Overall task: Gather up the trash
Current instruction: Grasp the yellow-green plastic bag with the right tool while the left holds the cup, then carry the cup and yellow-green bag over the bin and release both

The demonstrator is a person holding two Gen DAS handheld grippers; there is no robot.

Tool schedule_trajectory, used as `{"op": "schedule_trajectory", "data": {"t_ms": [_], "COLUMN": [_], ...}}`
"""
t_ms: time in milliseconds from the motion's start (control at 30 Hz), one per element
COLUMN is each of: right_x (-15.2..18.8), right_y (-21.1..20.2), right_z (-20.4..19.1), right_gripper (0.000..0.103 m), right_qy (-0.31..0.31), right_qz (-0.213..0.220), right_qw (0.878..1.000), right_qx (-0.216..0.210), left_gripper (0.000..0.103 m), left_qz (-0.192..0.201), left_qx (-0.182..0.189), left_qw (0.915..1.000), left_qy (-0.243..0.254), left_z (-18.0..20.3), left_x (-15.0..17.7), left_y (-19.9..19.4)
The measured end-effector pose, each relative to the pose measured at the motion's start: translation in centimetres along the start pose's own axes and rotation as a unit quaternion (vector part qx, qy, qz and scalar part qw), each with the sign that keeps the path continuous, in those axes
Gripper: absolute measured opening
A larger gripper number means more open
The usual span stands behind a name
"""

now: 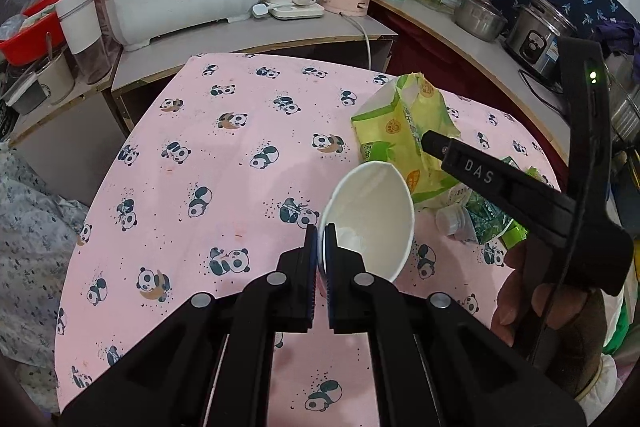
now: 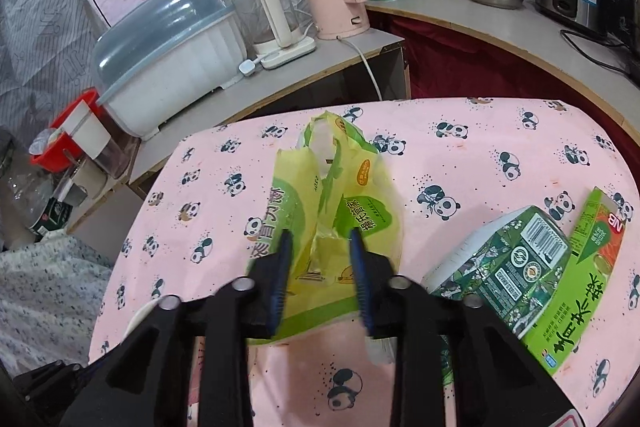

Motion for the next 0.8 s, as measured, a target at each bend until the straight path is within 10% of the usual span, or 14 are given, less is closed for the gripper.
{"op": "schedule_trajectory", "data": {"t_ms": [100,800], "right_x": [0.0,0.3], "right_y": [-0.2,-19.2], "right_z": [0.6,6.3], "right_gripper": [0.002,0.001], "right_qy": [0.006,0.045], "right_qz": [0.000,0.148], "right_qw": [1.000,0.988], "right_qx": [-0.001,0.028], "left_gripper": [0.004,0.004], "left_qz": [0.003,0.053], "left_qx": [0.004,0.070], "left_qw": [1.0000,0.9941], "left_qy": [0.002,0.062], "left_z": [0.4,10.3], "left_x": [-0.3,0.6], "left_y": [-0.2,-8.5]}}
Point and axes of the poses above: each gripper's, at about its wrist camera, not at the fingertips, and y roughly the way its jaws point, z to its right, x to its underside, the point moved 4 cm from there along y, roughly the way its jaws point, and after that the axes turned 12 degrees about -x, right-handed, at the moved point
